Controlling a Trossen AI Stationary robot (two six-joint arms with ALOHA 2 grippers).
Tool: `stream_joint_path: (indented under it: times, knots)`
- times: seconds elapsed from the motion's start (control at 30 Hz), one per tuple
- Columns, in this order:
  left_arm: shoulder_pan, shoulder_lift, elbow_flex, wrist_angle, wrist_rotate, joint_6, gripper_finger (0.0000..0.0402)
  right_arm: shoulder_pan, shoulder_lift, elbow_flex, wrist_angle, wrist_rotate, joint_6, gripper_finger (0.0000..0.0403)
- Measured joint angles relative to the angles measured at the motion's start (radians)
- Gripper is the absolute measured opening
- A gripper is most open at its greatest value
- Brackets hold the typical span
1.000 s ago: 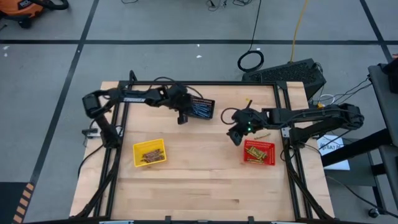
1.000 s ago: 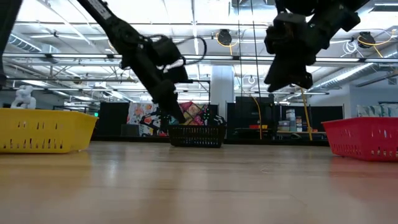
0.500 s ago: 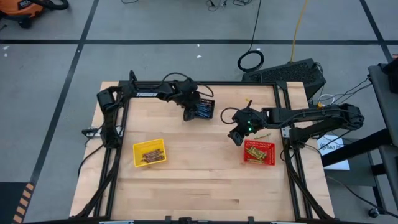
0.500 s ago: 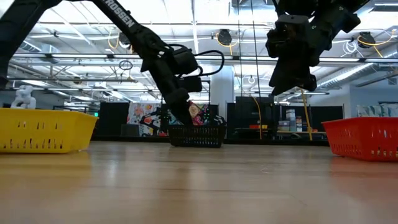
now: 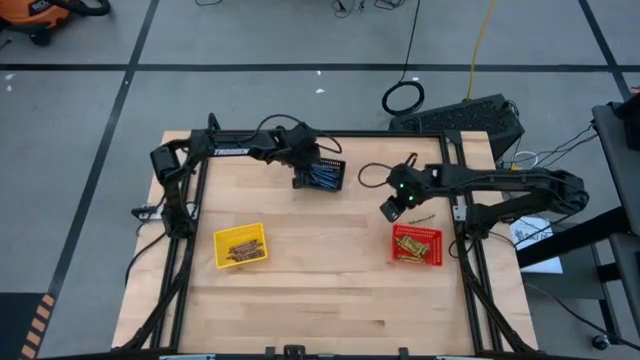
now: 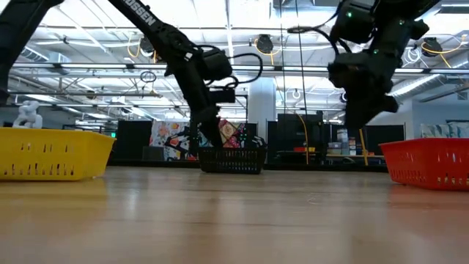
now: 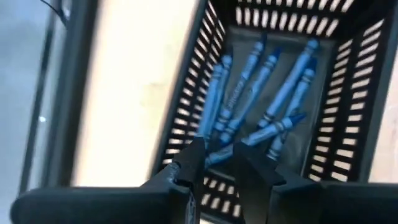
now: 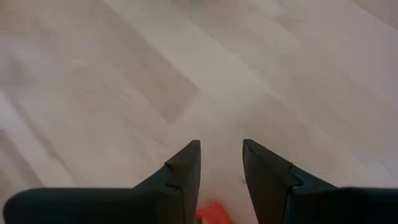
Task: Sort crayons
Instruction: Put the green crayon into the red bin
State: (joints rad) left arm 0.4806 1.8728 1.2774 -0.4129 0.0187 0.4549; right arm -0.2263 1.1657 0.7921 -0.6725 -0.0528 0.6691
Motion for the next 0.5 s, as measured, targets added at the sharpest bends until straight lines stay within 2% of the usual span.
stream_joint_path:
  times: [0.3,0.5]
  knots:
    - [-0.038,-0.115,0.000,0.011,0.004,0.015,0.0083,-0.074,-0.113,0.000,-0.286,0.014,-0.040,0.0107]
    - [-0.064,-0.149,0.000,0.012,0.006,0.016,0.0084,-0.083,-0.112,0.000,-0.480,0.027,-0.143,0.0107]
